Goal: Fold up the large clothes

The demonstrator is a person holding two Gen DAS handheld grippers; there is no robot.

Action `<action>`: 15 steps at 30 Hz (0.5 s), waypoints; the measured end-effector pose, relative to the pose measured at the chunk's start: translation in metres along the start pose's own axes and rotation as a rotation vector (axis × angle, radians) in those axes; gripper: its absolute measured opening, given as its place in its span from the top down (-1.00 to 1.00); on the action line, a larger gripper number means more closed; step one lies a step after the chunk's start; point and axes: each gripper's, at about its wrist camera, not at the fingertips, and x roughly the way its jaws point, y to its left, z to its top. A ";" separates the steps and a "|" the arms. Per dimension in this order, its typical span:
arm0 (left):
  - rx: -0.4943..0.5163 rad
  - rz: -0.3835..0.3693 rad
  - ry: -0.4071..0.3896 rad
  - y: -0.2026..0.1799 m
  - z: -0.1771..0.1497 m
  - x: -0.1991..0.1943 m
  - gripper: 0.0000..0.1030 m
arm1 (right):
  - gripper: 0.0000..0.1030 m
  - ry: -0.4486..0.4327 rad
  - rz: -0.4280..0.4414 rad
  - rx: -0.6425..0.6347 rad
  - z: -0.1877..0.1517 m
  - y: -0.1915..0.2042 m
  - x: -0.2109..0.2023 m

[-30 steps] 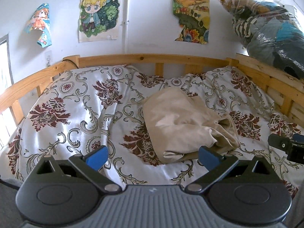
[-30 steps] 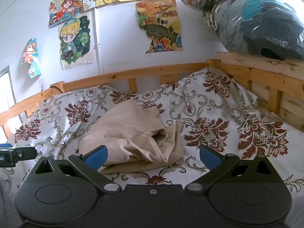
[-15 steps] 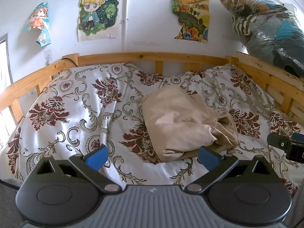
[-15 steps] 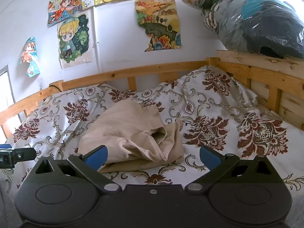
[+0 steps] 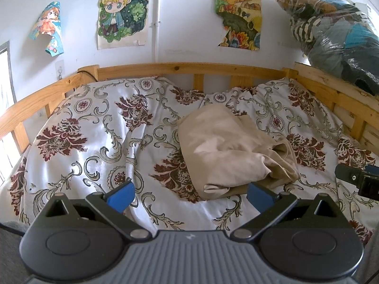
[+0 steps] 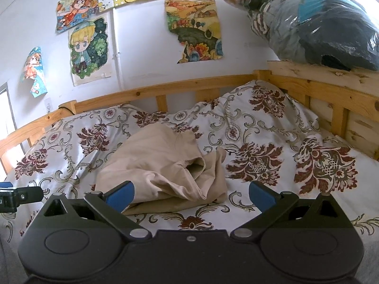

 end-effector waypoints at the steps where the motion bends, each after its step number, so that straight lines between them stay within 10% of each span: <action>1: -0.001 0.000 0.000 0.000 -0.001 0.000 -0.99 | -0.99 0.000 0.000 0.000 0.001 0.000 0.000; 15: 0.007 -0.002 0.018 0.002 0.001 0.003 -0.99 | -0.99 0.007 -0.004 0.001 0.000 0.001 0.001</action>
